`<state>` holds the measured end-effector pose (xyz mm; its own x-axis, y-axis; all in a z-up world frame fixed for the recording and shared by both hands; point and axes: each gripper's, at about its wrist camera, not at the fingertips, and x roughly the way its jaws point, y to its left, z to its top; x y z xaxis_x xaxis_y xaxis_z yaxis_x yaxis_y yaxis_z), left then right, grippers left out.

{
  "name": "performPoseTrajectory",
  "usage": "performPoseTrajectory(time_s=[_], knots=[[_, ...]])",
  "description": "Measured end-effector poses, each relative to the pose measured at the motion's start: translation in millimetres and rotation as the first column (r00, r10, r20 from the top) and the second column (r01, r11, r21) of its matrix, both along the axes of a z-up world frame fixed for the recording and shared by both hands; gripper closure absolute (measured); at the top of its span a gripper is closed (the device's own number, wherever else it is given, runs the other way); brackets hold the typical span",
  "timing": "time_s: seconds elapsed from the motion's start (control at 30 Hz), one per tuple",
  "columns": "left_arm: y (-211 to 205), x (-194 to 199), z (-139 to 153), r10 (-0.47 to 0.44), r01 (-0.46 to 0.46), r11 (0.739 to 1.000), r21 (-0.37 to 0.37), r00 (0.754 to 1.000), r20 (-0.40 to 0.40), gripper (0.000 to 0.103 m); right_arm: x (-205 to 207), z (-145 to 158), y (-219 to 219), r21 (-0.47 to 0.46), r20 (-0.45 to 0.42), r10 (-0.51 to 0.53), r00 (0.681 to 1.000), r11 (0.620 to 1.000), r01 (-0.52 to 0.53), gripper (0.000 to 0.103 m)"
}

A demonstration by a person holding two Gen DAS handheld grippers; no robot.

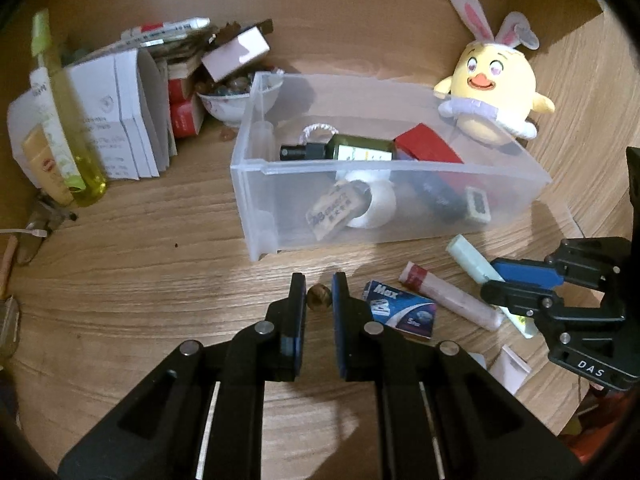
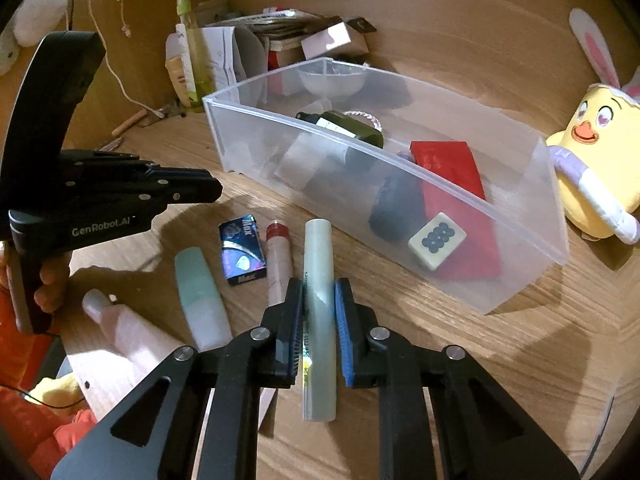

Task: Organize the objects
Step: 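Grasp the white-green marker with the right tool while the left tool grasps the small brown bead, then carry the marker and bead into the clear box and open both tools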

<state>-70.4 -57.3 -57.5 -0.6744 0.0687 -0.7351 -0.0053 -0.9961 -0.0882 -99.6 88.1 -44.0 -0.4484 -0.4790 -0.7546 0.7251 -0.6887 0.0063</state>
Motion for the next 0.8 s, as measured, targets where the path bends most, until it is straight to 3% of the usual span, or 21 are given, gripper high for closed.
performPoseTrajectory(time_s=[0.8], knots=[[20, 15, 61, 0.007, -0.006, 1.000, 0.007, 0.979, -0.202, 0.091, 14, 66, 29, -0.155, -0.159, -0.109, 0.981, 0.984, 0.085, 0.089]])
